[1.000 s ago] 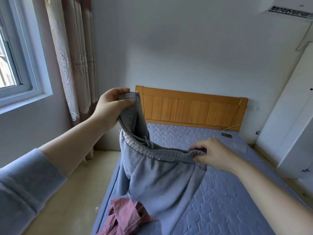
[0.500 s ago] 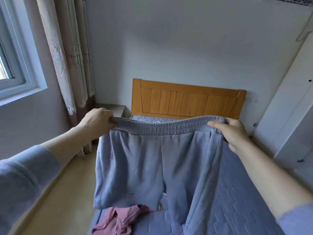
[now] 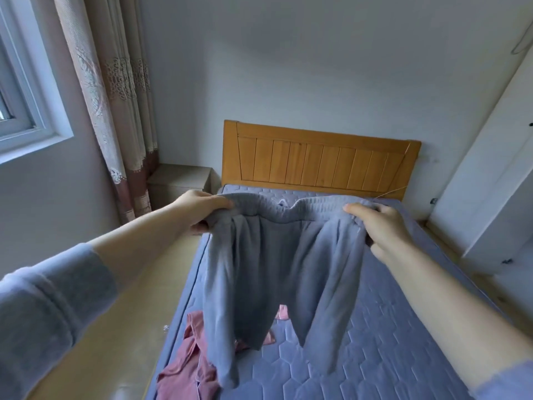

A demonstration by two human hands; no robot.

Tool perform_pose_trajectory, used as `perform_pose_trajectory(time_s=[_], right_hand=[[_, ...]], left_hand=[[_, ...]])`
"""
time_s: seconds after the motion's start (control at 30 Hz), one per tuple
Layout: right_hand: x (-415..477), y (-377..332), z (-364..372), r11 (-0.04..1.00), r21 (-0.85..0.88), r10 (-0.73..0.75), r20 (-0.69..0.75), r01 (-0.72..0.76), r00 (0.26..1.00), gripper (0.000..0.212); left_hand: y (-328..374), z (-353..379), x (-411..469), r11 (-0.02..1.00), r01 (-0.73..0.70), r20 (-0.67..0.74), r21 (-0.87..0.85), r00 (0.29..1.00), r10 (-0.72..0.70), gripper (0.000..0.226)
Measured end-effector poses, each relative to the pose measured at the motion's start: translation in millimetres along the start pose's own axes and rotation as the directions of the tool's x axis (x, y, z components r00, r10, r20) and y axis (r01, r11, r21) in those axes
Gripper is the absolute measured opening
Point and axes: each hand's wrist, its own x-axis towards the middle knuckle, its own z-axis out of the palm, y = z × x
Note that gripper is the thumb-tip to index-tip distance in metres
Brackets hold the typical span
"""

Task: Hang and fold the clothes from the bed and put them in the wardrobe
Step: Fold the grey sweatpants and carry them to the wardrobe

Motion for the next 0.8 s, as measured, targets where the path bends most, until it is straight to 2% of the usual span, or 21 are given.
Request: perform_pose_trajectory(time_s=[0.17,0.27,0.37,0.43,0.57,0.67,0.73,0.8], right_hand=[[-44,11,52,0.986,0.108,0.103,0.216,-0.129,0.971,0.011],[-57,13,64,0.978,0.15,0.105,0.245,-0.145,0.964,0.025],[-61,14,64,0.981,0.159,0.057,0.323,-0.114,0.945,0.029],[-64,12,64,0.986,0.142,0.031,0.375,-0.091,0.927,0.024],[-66,5,68,0.977,0.155,0.062,0.455,-0.147,0.888,0.012],[-61,1,68,0.957,0.183,0.098,0.527,-0.225,0.844,0.022],[-60,-1,65,0.955,0.166,0.104,0.592,-0.247,0.799,0.026],[-59,0,61,0.982,0.083,0.079,0.628,-0.168,0.774,0.027]], left_hand=[[-9,49,-27,0.989,0.012,0.157,-0.146,0.988,0.011,0.033],[-11,62,-39,0.986,-0.018,0.145,-0.164,0.989,0.042,0.026],[-10,59,-47,0.987,-0.06,0.143,-0.146,0.986,0.081,0.028],[-8,55,-54,0.989,-0.053,0.242,-0.139,0.966,0.086,0.029],[-9,45,-65,0.978,-0.071,0.443,-0.198,0.883,0.154,0.032],[-16,39,-62,0.981,-0.183,0.385,-0.07,0.902,0.196,0.05],[-21,36,-60,0.974,-0.225,0.337,-0.026,0.915,0.22,0.044],[-24,34,-58,0.967,-0.256,0.306,0.01,0.921,0.241,0.039]])
